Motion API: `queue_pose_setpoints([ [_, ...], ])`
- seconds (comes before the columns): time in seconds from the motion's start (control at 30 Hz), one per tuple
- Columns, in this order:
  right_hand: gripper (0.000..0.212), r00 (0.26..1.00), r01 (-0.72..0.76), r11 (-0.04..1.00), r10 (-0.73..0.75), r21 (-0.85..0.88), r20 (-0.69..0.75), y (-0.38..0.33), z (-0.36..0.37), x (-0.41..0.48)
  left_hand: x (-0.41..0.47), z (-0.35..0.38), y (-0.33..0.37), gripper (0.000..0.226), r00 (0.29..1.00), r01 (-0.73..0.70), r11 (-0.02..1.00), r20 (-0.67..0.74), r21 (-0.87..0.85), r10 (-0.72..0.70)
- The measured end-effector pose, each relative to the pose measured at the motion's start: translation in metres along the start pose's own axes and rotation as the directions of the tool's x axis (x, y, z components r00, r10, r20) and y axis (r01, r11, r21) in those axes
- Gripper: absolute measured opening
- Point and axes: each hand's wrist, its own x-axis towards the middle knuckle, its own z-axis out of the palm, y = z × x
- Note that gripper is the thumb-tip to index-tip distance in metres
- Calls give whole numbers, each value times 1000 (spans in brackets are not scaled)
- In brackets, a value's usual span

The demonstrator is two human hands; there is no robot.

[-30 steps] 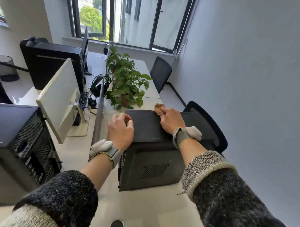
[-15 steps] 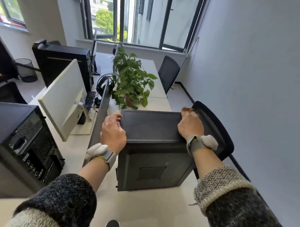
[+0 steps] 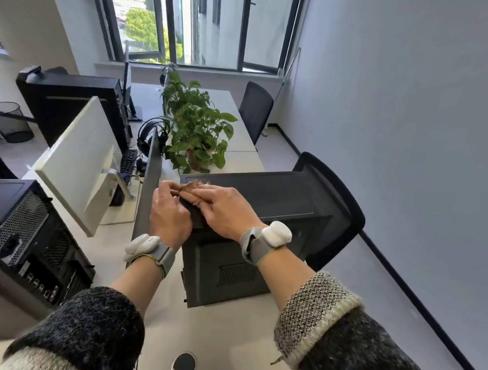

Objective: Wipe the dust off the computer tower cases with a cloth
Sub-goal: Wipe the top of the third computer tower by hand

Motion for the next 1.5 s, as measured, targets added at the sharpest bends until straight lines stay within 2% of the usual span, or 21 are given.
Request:
queue_pose_setpoints([
  [0.1,39,995,-63,998,61,-25,-75,26,-18,-20,0,-1,2,28,1000,2,999,-11,35,-1],
  [0.2,38,967,-203,970,176,-137,-182,71,-40,-35,-1,-1,0,28,1000,5,999,-4,53,-5],
  [0.27,33,926,-335,921,284,-200,-248,99,-58,-46,-2,0,0,28,1000,9,999,-5,53,-9],
  [0.37,24,824,-521,829,427,-201,-373,124,-81,-60,-2,2,1,29,1000,11,999,-13,43,-10],
  [0.5,36,774,-571,802,455,-174,-441,116,-67,-64,-2,2,-3,29,1000,13,999,2,30,-14],
  [0.6,39,808,-513,843,411,-163,-423,89,-46,-58,-2,1,-3,30,999,45,999,22,0,-45],
  [0.73,43,898,-311,935,231,-169,-375,28,2,-46,-1,-2,-2,29,989,134,989,66,-66,-129],
  [0.9,49,956,-109,974,48,-198,-291,-35,55,-28,0,-18,-13,26,952,266,957,186,-115,-242],
  [1.1,50,951,13,986,-65,-169,-303,-66,80,-35,-11,-53,-20,24,964,220,962,185,-161,-190],
  [1.17,49,942,64,993,-94,-102,-321,-74,83,-45,-15,-64,-20,22,977,171,973,150,-152,-148],
  [1.27,37,933,116,967,-29,225,-358,-81,79,-62,-23,-76,-25,21,990,97,983,116,-159,-79],
  [1.37,30,930,-43,807,247,589,-271,-82,63,-80,-33,-82,-22,22,991,-22,974,125,-225,51],
  [1.43,25,911,-125,702,362,701,-200,-79,56,-87,-41,-87,-17,25,966,-127,950,182,-284,184],
  [1.5,21,895,-177,644,420,744,-151,-75,48,-93,-51,-91,-13,27,924,-174,923,267,-343,273],
])
